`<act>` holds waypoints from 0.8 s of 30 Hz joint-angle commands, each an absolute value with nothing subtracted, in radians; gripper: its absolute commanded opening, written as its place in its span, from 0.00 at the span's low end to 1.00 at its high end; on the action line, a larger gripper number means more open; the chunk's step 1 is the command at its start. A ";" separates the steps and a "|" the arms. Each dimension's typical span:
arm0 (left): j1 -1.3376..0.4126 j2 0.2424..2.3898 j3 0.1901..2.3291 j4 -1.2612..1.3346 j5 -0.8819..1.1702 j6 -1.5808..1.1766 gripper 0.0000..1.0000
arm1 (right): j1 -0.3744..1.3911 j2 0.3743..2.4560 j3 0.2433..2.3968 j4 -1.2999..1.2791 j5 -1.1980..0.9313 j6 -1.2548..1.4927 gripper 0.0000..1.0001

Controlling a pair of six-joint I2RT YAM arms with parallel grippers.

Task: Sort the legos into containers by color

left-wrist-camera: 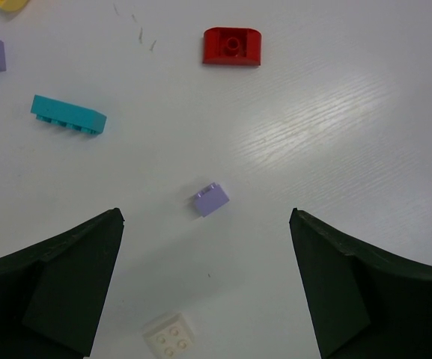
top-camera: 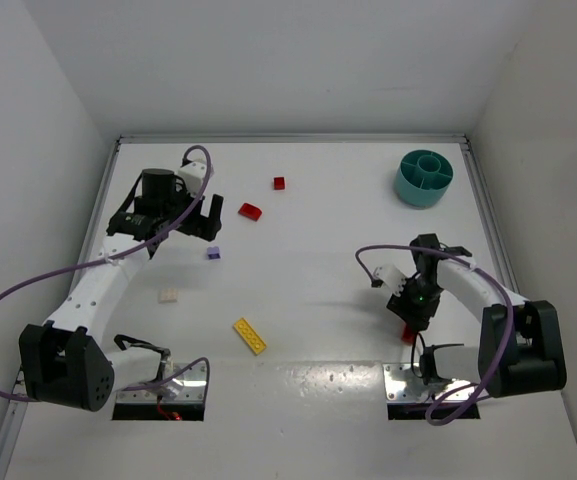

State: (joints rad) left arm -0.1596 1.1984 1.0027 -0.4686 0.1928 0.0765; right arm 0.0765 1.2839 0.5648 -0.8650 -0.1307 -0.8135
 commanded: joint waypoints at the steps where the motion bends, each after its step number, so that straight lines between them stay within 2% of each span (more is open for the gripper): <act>1: -0.170 1.204 1.002 -0.439 0.178 0.067 1.00 | 0.083 1.304 0.543 -0.796 -0.114 -0.799 0.49; 9: -0.170 1.213 1.002 -0.430 0.160 0.067 1.00 | 0.092 1.387 0.603 -0.735 -0.212 -0.703 0.36; 13: -0.170 1.223 1.002 -0.420 0.150 0.058 1.00 | 0.101 1.454 0.675 -0.680 -0.261 -0.574 0.26; 19: -0.170 1.241 1.011 -0.420 0.103 0.058 1.00 | 0.101 1.586 0.836 -0.585 -0.295 -0.303 0.02; 24: -0.170 1.252 1.022 -0.420 0.094 0.058 1.00 | 0.101 1.767 1.009 -0.643 -0.337 -0.071 0.02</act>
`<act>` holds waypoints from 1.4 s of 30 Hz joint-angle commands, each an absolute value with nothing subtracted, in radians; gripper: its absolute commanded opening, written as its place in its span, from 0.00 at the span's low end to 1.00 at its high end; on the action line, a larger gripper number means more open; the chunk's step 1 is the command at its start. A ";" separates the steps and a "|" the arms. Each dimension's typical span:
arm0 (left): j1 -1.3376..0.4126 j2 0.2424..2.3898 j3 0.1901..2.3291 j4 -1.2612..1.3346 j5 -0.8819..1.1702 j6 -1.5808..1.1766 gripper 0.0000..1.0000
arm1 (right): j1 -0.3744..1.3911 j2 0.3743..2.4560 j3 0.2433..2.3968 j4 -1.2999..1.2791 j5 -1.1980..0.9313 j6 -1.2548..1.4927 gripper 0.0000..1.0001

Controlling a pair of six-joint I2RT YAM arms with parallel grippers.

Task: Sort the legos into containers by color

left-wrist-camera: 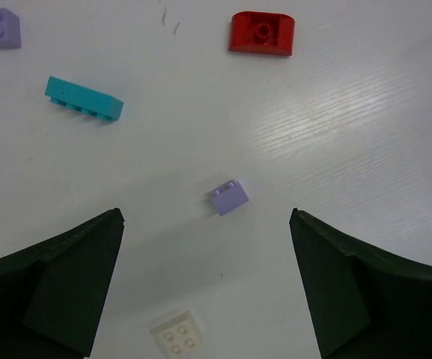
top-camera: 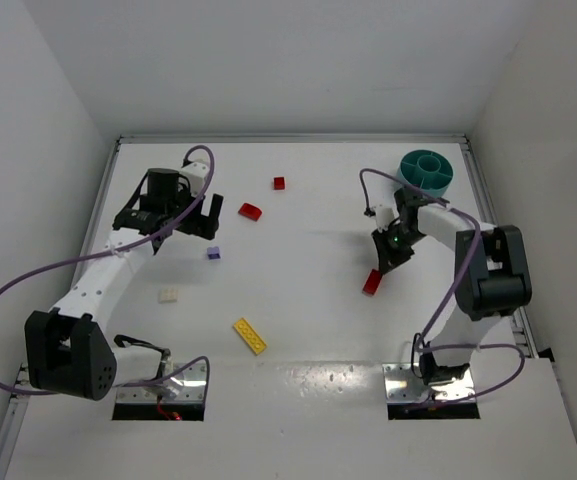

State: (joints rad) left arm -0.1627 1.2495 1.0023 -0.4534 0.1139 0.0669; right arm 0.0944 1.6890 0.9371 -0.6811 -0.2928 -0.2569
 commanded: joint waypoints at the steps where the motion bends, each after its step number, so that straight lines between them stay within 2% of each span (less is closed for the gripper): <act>1: -0.170 1.252 1.022 -0.420 0.094 0.058 1.00 | 0.101 1.787 1.053 -0.691 -0.363 -0.057 0.07; 5: -0.170 1.252 1.031 -0.420 0.094 0.067 1.00 | 0.101 1.725 1.078 -0.730 -0.407 -0.073 0.33; 6: -0.161 1.243 1.031 -0.420 0.094 0.078 1.00 | 0.101 1.685 1.062 -0.730 -0.407 -0.093 0.47; 8: -0.161 1.243 1.020 -0.420 0.094 0.089 1.00 | 0.101 1.572 1.028 -0.695 -0.407 -0.147 0.60; 10: -0.161 1.232 1.020 -0.420 0.094 0.089 1.00 | 0.101 1.522 1.017 -0.695 -0.396 -0.227 0.68; 14: -0.161 1.232 1.011 -0.420 0.118 0.110 1.00 | 0.101 1.442 0.994 -0.736 -0.491 -0.461 0.71; 17: -0.161 1.209 1.011 -0.420 0.181 0.150 1.00 | 0.101 1.372 0.940 -0.736 -0.587 -0.748 0.74; 22: -0.152 1.209 1.002 -0.430 0.229 0.175 1.00 | 0.112 1.425 0.923 -0.810 -0.703 -1.176 0.80; 25: -0.152 1.209 1.011 -0.430 0.238 0.175 1.00 | 0.121 1.546 0.972 -0.857 -0.715 -1.268 0.84; 27: -0.152 1.209 1.011 -0.439 0.238 0.175 1.00 | 0.144 1.597 0.973 -0.827 -0.683 -1.315 0.93; 29: -0.152 1.209 1.011 -0.439 0.229 0.166 1.00 | 0.156 1.606 0.947 -0.772 -0.661 -1.324 0.97; 37: -0.152 1.209 1.011 -0.448 0.207 0.147 1.00 | 0.204 1.667 0.927 -0.707 -0.614 -1.347 0.97; 41: -0.152 1.218 1.011 -0.448 0.198 0.147 1.00 | 0.213 1.687 0.904 -0.654 -0.575 -1.347 0.87; 42: -0.152 1.218 1.011 -0.448 0.198 0.147 1.00 | 0.213 1.687 0.904 -0.653 -0.562 -1.347 0.80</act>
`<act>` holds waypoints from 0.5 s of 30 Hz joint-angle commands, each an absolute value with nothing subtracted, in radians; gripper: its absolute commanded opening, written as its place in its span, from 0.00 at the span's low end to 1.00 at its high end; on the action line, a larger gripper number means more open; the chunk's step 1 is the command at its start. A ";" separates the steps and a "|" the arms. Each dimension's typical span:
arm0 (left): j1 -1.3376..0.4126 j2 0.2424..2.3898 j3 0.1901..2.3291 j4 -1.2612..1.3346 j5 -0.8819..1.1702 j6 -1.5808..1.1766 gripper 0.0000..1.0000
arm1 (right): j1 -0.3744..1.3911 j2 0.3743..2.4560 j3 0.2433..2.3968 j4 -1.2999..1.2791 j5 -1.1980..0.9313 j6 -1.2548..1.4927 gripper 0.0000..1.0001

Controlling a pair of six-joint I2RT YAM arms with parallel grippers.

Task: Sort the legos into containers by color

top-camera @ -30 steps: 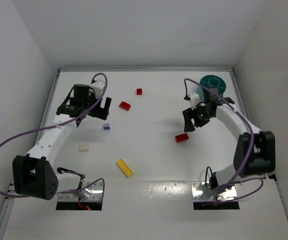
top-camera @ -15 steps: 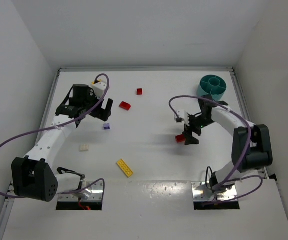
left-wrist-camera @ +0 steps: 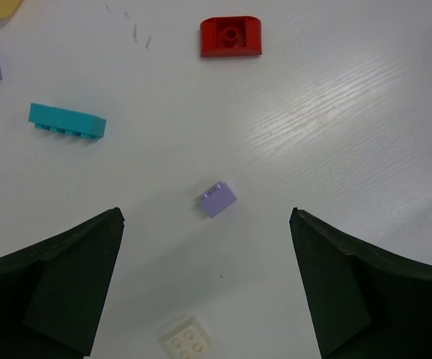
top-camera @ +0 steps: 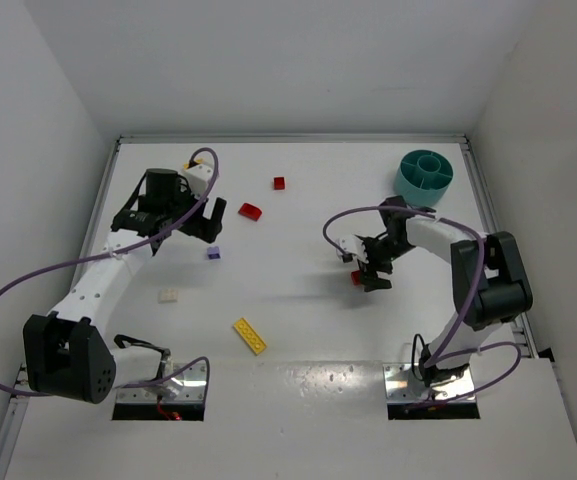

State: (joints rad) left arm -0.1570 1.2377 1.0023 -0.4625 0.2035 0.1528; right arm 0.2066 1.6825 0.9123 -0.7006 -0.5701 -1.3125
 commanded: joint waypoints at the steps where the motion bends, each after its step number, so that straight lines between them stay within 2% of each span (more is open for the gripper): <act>1: -0.152 1.218 1.011 -0.448 0.198 0.147 1.00 | 0.213 1.687 0.904 -0.625 -0.561 -1.347 0.76; 6: -0.152 1.258 1.020 -0.448 0.198 0.147 1.00 | 0.233 1.687 0.881 -0.572 -0.516 -1.347 0.61; 10: -0.152 1.279 1.040 -0.439 0.198 0.147 1.00 | 0.253 1.709 0.881 -0.588 -0.477 -1.347 0.36; 12: -0.152 1.291 1.049 -0.430 0.198 0.137 1.00 | 0.253 1.697 0.881 -0.606 -0.477 -1.347 0.27; 13: -0.152 1.302 1.058 -0.430 0.198 0.137 1.00 | 0.253 1.697 0.890 -0.606 -0.477 -1.338 0.19; 15: -0.152 1.311 1.068 -0.411 0.198 0.137 1.00 | 0.253 1.652 0.902 -0.632 -0.477 -1.300 0.15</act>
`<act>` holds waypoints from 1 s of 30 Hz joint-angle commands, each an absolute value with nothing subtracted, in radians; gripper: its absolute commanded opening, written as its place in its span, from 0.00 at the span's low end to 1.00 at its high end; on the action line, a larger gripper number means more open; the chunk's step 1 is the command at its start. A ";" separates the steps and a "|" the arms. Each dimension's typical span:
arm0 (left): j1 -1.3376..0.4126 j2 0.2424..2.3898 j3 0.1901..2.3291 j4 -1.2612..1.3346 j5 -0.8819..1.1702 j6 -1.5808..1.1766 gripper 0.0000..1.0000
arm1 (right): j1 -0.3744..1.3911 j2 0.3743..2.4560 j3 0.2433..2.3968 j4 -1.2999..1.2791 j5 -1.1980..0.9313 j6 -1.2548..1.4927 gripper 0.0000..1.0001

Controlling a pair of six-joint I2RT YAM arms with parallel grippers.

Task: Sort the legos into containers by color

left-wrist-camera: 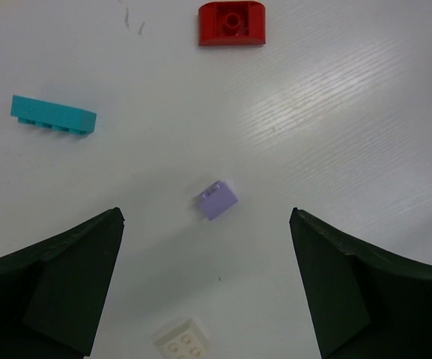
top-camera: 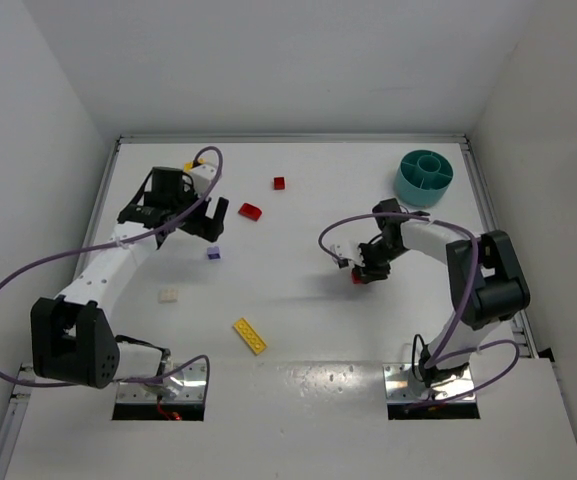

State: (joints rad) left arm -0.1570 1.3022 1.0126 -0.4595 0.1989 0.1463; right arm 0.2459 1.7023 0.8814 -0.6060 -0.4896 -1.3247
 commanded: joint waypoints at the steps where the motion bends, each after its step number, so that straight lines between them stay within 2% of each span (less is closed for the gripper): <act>1: -0.152 1.312 1.077 -0.411 0.198 0.137 1.00 | 0.253 1.634 0.902 -0.632 -0.477 -1.273 0.14; 3: -0.152 1.333 1.089 -0.402 0.207 0.137 1.00 | 0.241 1.597 0.954 -0.655 -0.503 -1.195 0.10; 11: -0.152 1.374 1.154 -0.354 0.235 0.104 1.00 | 0.135 1.545 1.245 -0.540 -0.416 -0.433 0.03; 14: -0.152 1.396 1.173 -0.335 0.244 0.083 1.00 | 0.091 1.511 1.230 -0.411 -0.350 -0.251 0.01; 19: -0.152 1.428 1.201 -0.315 0.244 0.054 1.00 | 0.025 1.488 1.158 -0.207 -0.223 -0.132 0.00; 26: -0.152 1.462 1.210 -0.295 0.255 -0.001 1.00 | -0.054 1.569 1.146 0.013 -0.178 0.093 0.00; 30: -0.152 1.471 1.220 -0.295 0.255 -0.014 1.00 | -0.089 1.618 1.127 0.173 -0.167 0.130 0.00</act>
